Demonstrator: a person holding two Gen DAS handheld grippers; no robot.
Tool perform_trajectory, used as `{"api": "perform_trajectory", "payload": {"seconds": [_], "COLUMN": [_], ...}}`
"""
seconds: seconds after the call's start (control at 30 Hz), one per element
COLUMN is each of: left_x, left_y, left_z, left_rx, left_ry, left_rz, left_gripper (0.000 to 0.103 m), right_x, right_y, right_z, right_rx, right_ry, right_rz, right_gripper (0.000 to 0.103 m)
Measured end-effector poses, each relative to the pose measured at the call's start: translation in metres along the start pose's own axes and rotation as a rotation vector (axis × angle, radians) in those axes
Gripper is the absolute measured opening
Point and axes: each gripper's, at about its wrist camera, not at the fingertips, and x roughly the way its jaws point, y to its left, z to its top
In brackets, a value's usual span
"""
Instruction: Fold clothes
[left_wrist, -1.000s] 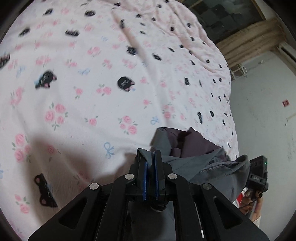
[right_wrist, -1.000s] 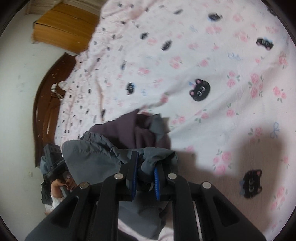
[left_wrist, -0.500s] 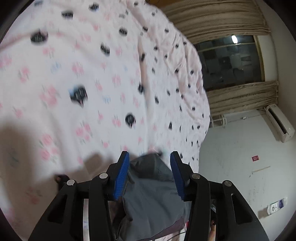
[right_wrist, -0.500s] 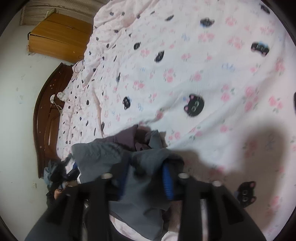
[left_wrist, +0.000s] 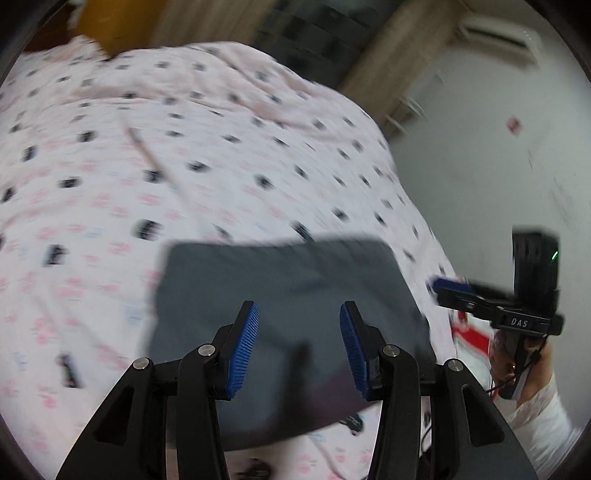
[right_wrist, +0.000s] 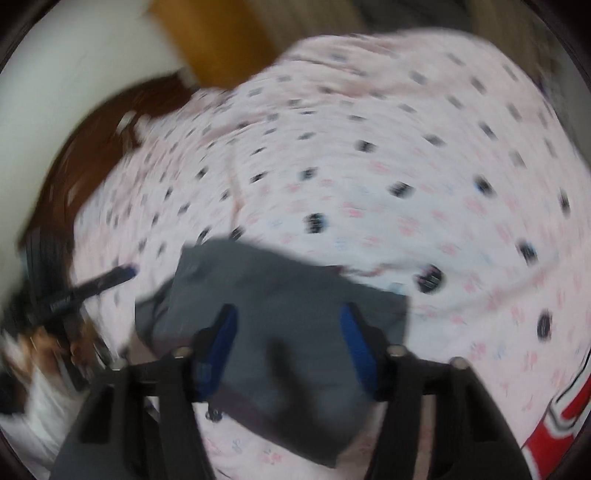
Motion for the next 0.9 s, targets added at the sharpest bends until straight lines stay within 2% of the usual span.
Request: {"api": "perform_trajectory", "payload": {"seconds": [0.07,0.17,0.3,0.47,0.53,0.57,0.6,0.67,0.7,0.8,0.83,0.87,0.9], "left_x": [0.017,0.044,0.065,0.080,0.081,0.080,0.079,0.074,0.070,0.053,0.051,0.053,0.055], "left_y": [-0.013,-0.012,0.000,0.017,0.021,0.023,0.024,0.021,0.018,0.002,-0.001,-0.004,-0.007], "left_z": [-0.008,-0.012,-0.011,-0.014,-0.015,-0.015,-0.015,-0.013,-0.012,-0.001,0.002,0.008,0.013], "left_rx": [0.023,0.038,0.065,0.075,0.064,0.058,0.053,0.047,0.046,0.090,0.107,0.125,0.142], "left_ry": [0.041,0.071,0.065,0.046,0.044,0.041,0.039,0.033,0.028,-0.041,-0.055,-0.058,-0.060], "left_rz": [-0.011,0.029,0.096,0.110,0.106,0.103,0.100,0.093,0.087,0.023,0.025,0.042,0.060], "left_gripper": [0.041,0.041,0.041,0.041,0.041,0.041,0.041,0.041,0.041,0.041,0.041,0.041,0.041], "right_x": [0.010,0.033,0.066,0.094,0.097,0.097,0.096,0.090,0.086,0.074,0.071,0.068,0.069], "right_y": [0.029,0.043,0.032,0.001,-0.009,-0.014,-0.017,-0.022,-0.018,0.006,0.015,0.025,0.031], "right_z": [-0.007,-0.016,-0.020,-0.023,-0.022,-0.022,-0.021,-0.019,-0.016,-0.008,-0.004,0.001,0.005], "right_rx": [-0.093,-0.126,-0.087,0.006,0.037,0.050,0.065,0.093,0.086,-0.003,-0.031,-0.059,-0.075], "right_ry": [0.005,0.035,0.066,0.063,0.049,0.040,0.033,0.025,0.020,-0.009,-0.025,-0.043,-0.046], "right_rz": [-0.025,-0.074,-0.139,-0.160,-0.179,-0.197,-0.205,-0.207,-0.212,-0.229,-0.231,-0.233,-0.242], "right_gripper": [0.038,0.037,0.034,0.034,0.026,0.011,0.003,0.004,0.009,0.012,0.015,0.026,0.042]}}
